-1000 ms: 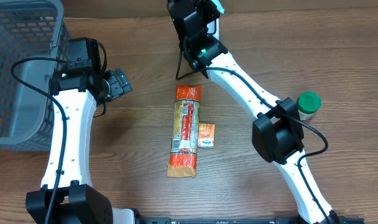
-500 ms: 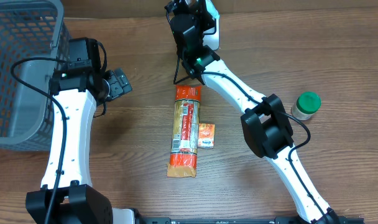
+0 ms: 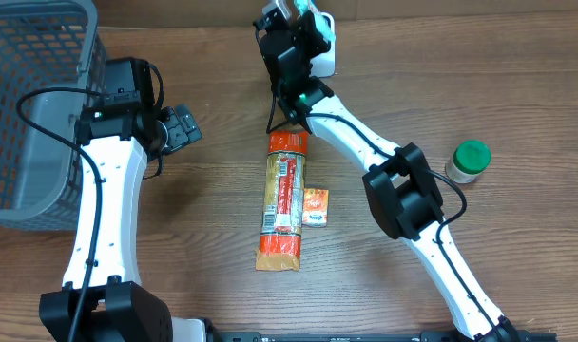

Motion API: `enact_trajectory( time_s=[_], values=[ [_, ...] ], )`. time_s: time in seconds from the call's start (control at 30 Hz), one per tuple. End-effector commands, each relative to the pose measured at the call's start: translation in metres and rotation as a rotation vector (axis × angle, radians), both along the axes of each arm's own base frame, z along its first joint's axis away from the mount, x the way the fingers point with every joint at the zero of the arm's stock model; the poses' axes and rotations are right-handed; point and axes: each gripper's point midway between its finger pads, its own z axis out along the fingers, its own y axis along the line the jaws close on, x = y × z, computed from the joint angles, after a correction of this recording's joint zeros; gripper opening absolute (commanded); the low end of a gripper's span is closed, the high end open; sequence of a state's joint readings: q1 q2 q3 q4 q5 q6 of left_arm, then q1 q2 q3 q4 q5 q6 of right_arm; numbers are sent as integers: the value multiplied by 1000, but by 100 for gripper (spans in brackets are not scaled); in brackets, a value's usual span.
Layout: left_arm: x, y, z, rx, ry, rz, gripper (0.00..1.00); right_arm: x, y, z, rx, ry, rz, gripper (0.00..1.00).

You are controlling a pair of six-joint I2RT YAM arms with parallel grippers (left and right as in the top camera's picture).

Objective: Scan the item barcode
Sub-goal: 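Carry the teal pack to the white scanner with the right gripper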

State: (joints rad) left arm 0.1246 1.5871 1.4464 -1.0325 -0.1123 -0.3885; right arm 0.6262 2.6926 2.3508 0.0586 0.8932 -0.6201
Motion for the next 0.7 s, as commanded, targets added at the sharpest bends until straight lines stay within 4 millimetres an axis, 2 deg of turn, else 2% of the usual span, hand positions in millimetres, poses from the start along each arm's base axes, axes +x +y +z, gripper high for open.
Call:
enact_trajectory(
  time_s=[0.0,0.2,0.67],
  values=[
    [0,0,-4,2,13,-11,100,1,2,9,29,-21,-1,4],
    [0,0,-4,2,13,-11,100,-1,1,-1,27,18,-6,4],
    [0,0,-4,2,13,-11,100,-13,14,-17,0,83,16,4]
  ],
)
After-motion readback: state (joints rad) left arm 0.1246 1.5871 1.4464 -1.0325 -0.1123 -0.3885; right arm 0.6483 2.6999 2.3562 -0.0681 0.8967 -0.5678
